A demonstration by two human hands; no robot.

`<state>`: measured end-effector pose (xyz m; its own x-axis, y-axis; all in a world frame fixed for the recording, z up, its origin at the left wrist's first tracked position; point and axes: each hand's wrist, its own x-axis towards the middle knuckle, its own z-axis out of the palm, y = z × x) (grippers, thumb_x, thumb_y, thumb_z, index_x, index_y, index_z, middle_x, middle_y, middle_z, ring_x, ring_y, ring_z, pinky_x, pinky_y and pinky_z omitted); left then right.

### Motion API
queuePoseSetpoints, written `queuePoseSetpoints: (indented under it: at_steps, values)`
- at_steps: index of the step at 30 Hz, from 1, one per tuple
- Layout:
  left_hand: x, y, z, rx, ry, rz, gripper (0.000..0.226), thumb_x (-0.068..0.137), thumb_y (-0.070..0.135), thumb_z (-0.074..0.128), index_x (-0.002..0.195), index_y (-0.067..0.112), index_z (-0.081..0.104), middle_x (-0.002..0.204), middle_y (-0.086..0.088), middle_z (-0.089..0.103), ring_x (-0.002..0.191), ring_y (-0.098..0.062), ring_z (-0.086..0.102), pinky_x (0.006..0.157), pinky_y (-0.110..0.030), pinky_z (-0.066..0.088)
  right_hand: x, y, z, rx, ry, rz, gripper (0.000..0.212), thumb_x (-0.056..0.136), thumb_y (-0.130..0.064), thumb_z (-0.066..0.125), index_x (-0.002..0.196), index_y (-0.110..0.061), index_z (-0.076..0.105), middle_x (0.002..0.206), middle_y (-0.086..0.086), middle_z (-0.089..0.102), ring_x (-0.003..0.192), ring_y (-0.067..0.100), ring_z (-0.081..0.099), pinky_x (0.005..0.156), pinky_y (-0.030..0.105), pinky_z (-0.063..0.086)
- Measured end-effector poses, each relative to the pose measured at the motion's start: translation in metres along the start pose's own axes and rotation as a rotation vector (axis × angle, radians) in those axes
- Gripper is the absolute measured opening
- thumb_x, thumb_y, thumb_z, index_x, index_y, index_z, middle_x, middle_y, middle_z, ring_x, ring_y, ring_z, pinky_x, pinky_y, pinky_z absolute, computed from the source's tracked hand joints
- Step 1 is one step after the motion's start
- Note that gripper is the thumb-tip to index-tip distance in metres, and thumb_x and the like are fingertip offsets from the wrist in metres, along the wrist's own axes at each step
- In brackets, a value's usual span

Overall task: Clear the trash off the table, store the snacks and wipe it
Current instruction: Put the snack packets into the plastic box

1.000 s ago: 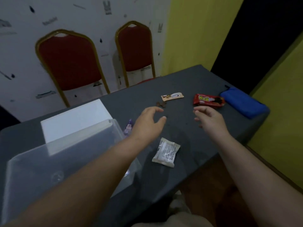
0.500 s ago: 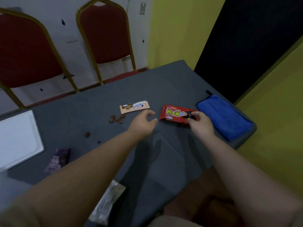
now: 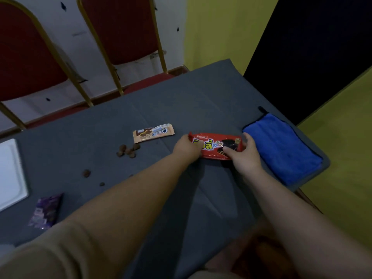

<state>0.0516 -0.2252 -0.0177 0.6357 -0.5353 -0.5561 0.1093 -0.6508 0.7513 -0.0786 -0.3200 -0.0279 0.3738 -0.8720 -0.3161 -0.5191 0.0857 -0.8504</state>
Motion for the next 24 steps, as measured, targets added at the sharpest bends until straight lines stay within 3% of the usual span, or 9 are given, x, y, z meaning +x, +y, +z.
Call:
queuePoseSetpoints:
  at_steps: [4, 7, 12, 13, 16, 19, 22, 24]
  values:
    - [-0.011, -0.006, -0.032, -0.163, -0.043, -0.046, 0.032, 0.089, 0.029, 0.060, 0.116, 0.012, 0.054, 0.113, -0.006, 0.065, 0.097, -0.020, 0.065, 0.090, -0.037, 0.053, -0.009, -0.023, 0.008, 0.224, -0.042, -0.007, 0.065, 0.073, -0.010, 0.080, 0.130, -0.011, 0.050, 0.123, 0.005, 0.063, 0.105, 0.016, 0.064, 0.094, 0.036, 0.052]
    - [-0.035, -0.017, -0.076, -0.258, 0.000, -0.023, 0.038, 0.089, 0.033, 0.060, 0.119, 0.011, 0.050, 0.108, -0.005, 0.066, 0.092, -0.019, 0.067, 0.082, -0.039, 0.057, -0.031, -0.054, 0.029, 0.363, -0.141, -0.045, 0.050, 0.073, -0.003, 0.078, 0.119, -0.007, 0.060, 0.108, 0.007, 0.070, 0.096, 0.018, 0.069, 0.087, 0.033, 0.056]
    - [-0.098, -0.043, -0.151, -0.303, 0.099, -0.007, 0.035, 0.093, 0.040, 0.052, 0.116, 0.014, 0.051, 0.093, 0.000, 0.065, 0.076, -0.011, 0.060, 0.062, -0.019, 0.050, -0.089, -0.105, 0.085, 0.504, -0.269, -0.103, 0.040, 0.078, -0.009, 0.075, 0.116, -0.014, 0.061, 0.101, 0.002, 0.069, 0.090, 0.013, 0.068, 0.077, 0.024, 0.056]
    - [-0.112, -0.049, -0.164, -0.330, 0.136, 0.004, 0.033, 0.093, 0.040, 0.051, 0.113, 0.014, 0.053, 0.090, 0.001, 0.064, 0.075, -0.011, 0.059, 0.062, -0.019, 0.052, -0.104, -0.115, 0.098, 0.527, -0.275, -0.112, 0.041, 0.080, -0.012, 0.074, 0.118, -0.015, 0.059, 0.102, 0.001, 0.069, 0.091, 0.012, 0.068, 0.075, 0.022, 0.056]
    - [-0.151, -0.069, -0.197, -0.478, 0.255, 0.035, 0.021, 0.093, 0.037, 0.053, 0.091, 0.017, 0.056, 0.094, -0.007, 0.066, 0.083, -0.019, 0.059, 0.082, -0.034, 0.053, -0.155, -0.142, 0.137, 0.588, -0.304, -0.106, 0.047, 0.083, -0.021, 0.072, 0.124, -0.020, 0.049, 0.107, -0.001, 0.065, 0.091, 0.011, 0.067, 0.070, 0.022, 0.055]
    - [-0.196, -0.092, -0.232, -0.574, 0.337, 0.061, 0.024, 0.094, 0.035, 0.051, 0.083, 0.015, 0.058, 0.086, -0.007, 0.067, 0.074, -0.017, 0.061, 0.067, -0.024, 0.052, -0.221, -0.164, 0.179, 0.586, -0.445, -0.103, 0.051, 0.082, -0.021, 0.072, 0.125, -0.023, 0.045, 0.106, 0.000, 0.066, 0.087, 0.012, 0.068, 0.072, 0.026, 0.056]
    - [-0.236, -0.130, -0.270, -0.584, 0.416, 0.045, 0.029, 0.089, 0.044, 0.055, 0.096, 0.016, 0.060, 0.093, -0.007, 0.070, 0.086, -0.019, 0.067, 0.080, -0.034, 0.055, -0.284, -0.174, 0.216, 0.573, -0.610, -0.112, 0.071, 0.081, -0.012, 0.072, 0.139, -0.028, 0.035, 0.112, 0.001, 0.064, 0.093, 0.016, 0.066, 0.076, 0.030, 0.056]
    - [-0.263, -0.155, -0.295, -0.553, 0.447, 0.020, 0.042, 0.087, 0.046, 0.058, 0.110, 0.012, 0.054, 0.103, -0.010, 0.067, 0.090, -0.021, 0.067, 0.077, -0.037, 0.057, -0.317, -0.177, 0.236, 0.526, -0.685, -0.119, 0.073, 0.080, -0.008, 0.071, 0.139, -0.030, 0.034, 0.110, 0.000, 0.064, 0.092, 0.017, 0.066, 0.073, 0.034, 0.056]
